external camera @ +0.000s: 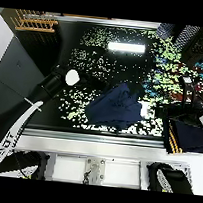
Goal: Fold the clothes and pants, and hang the long-sleeved shirts on hangers.
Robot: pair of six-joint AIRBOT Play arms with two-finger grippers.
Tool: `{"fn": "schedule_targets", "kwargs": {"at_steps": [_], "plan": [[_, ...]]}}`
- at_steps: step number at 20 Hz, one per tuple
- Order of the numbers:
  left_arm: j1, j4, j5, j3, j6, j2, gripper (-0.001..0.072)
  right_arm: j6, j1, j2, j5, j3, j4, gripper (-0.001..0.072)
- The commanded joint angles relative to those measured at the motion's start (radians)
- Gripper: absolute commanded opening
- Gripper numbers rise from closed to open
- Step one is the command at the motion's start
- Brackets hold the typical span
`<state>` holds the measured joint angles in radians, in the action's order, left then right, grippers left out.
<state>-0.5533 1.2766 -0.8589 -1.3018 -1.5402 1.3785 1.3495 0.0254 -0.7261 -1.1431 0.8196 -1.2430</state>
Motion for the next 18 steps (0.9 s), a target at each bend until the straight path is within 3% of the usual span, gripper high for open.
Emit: {"fn": "schedule_targets", "kwargs": {"at_steps": [1,3,6,11,14,15,16,18], "plan": [[0.048,-0.050,-0.078,0.000,0.013,0.056,0.0690,0.013,0.000,-0.032,0.002,0.000,-0.041,0.0530],[0.024,-0.110,-0.081,-0.006,0.103,0.112,0.0690,0.030,0.001,-0.078,0.002,0.000,-0.040,0.0527],[-0.018,-0.153,-0.111,-0.138,0.135,0.233,0.0690,0.077,0.025,-0.163,0.002,-0.001,-0.036,0.0528],[-0.084,-0.153,-0.165,-0.391,0.138,0.436,0.0690,0.079,0.133,-0.277,0.016,-0.074,0.051,0.0529],[-0.088,-0.153,-0.204,-0.497,0.107,0.546,0.0688,0.076,0.190,-0.328,0.117,-0.185,0.158,0.0540],[-0.082,-0.152,-0.213,-0.525,0.077,0.573,0.0596,0.069,0.191,-0.350,0.154,-0.217,0.197,0.0565],[-0.074,-0.153,-0.228,-0.553,0.051,0.598,0.0416,0.056,0.189,-0.377,0.188,-0.248,0.246,0.0636],[-0.060,-0.153,-0.273,-0.597,0.032,0.631,0.0015,-0.016,0.182,-0.441,0.225,-0.286,0.387,0.0657]]}}
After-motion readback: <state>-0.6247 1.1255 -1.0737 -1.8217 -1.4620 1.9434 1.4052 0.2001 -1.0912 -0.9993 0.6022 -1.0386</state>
